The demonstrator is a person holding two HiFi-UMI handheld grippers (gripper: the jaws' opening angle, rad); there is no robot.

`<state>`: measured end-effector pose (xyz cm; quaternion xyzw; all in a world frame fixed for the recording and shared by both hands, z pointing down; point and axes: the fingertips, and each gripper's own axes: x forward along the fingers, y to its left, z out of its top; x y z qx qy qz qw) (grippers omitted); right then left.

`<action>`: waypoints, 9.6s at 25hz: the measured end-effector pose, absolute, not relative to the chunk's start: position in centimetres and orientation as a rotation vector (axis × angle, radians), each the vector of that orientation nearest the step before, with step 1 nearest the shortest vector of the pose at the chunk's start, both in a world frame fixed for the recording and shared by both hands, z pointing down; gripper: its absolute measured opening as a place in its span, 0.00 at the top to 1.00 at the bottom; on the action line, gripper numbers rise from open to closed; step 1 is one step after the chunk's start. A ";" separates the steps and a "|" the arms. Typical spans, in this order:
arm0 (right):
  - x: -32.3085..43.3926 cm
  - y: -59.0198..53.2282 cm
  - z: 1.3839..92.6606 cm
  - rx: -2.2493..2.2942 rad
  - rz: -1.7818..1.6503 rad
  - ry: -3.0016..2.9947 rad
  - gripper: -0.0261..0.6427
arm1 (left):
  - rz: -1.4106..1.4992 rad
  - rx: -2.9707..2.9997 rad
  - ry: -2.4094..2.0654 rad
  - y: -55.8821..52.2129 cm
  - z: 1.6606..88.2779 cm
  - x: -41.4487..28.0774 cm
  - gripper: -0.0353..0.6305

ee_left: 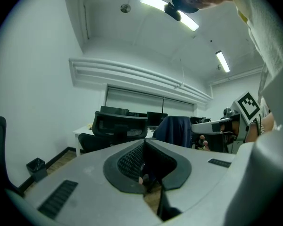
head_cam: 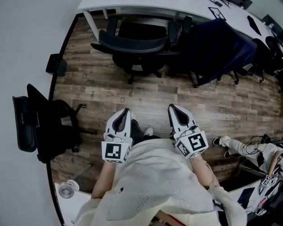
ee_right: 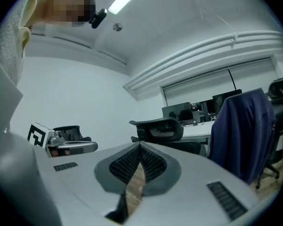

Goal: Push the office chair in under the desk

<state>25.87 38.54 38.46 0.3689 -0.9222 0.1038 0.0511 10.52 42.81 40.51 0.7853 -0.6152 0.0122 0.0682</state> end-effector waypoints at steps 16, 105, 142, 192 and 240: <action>20.9 33.7 38.5 1.167 0.338 -2.817 0.96 | 0.039 2.442 -1.789 36.6 40.7 5.6 0.92; 19.6 10.5 52.1 0.782 -0.561 -1.893 0.68 | 1.585 2.826 -1.344 12.5 52.5 -9.9 0.64; 19.5 0.5 51.9 0.723 -0.596 -1.999 0.67 | 1.597 2.746 -1.295 2.7 52.6 -10.1 0.65; 14.6 -12.4 51.4 0.725 -0.592 -2.061 0.67 | 1.523 2.764 -1.380 -9.7 52.4 -14.6 0.62; 6.7 -26.3 51.1 0.804 -0.487 -2.053 0.66 | 1.440 2.916 -1.233 -25.3 52.3 -22.4 0.62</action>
